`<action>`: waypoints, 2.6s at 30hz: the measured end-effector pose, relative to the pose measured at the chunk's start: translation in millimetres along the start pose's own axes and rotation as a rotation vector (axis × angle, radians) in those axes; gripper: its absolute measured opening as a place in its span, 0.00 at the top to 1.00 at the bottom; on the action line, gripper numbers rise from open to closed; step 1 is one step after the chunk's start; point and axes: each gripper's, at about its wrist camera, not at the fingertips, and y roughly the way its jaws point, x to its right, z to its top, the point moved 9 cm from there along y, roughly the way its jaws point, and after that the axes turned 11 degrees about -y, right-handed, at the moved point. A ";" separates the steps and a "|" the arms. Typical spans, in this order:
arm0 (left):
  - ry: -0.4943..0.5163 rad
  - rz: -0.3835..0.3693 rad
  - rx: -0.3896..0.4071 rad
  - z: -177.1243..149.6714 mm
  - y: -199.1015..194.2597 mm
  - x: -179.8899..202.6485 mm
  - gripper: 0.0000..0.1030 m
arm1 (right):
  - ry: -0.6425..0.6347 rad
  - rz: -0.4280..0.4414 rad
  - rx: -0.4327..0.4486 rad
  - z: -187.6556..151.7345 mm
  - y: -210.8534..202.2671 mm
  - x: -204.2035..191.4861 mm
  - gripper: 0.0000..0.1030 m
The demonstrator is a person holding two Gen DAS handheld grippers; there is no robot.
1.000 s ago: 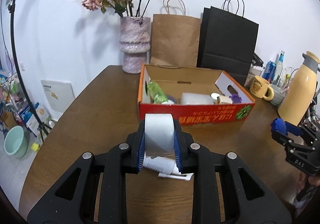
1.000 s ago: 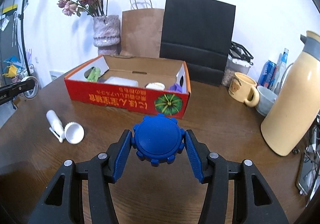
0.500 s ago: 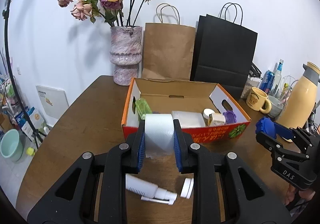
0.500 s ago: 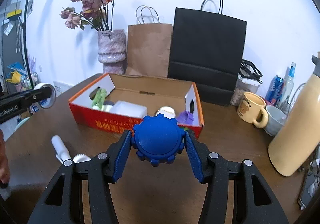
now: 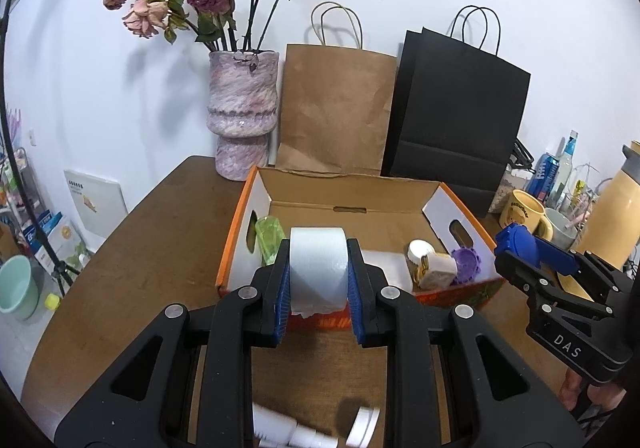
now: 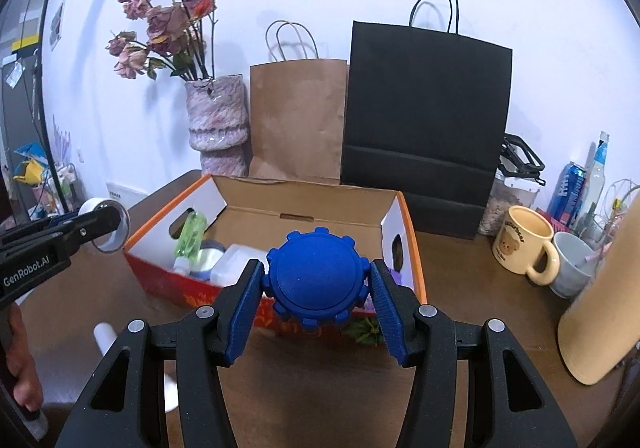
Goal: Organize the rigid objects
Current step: 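Carry the tape roll in the left gripper and blue cap in the right gripper over the box, then open the left gripper releasing the tape roll while the right gripper releases the blue cap into the box, then withdraw both open grippers from the box back over the table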
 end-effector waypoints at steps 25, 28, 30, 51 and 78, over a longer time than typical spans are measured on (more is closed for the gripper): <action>0.028 0.068 -0.067 19.9 100.3 -1.0 0.80 | -0.026 0.051 -0.091 10.3 103.7 6.6 0.43; 0.036 0.077 -0.074 18.7 107.1 -2.9 0.80 | -0.036 0.051 -0.105 7.7 112.3 6.0 0.43; 0.042 0.078 -0.075 18.8 111.2 -3.7 0.80 | -0.038 0.046 -0.117 4.8 117.0 7.5 0.43; 0.037 0.127 -0.050 19.8 108.8 -12.8 0.00 | 0.015 0.023 -0.155 -11.1 119.9 24.8 0.13; 0.077 0.052 0.017 6.3 37.4 -17.0 0.00 | -0.036 -0.005 -0.028 -7.0 41.1 13.5 0.13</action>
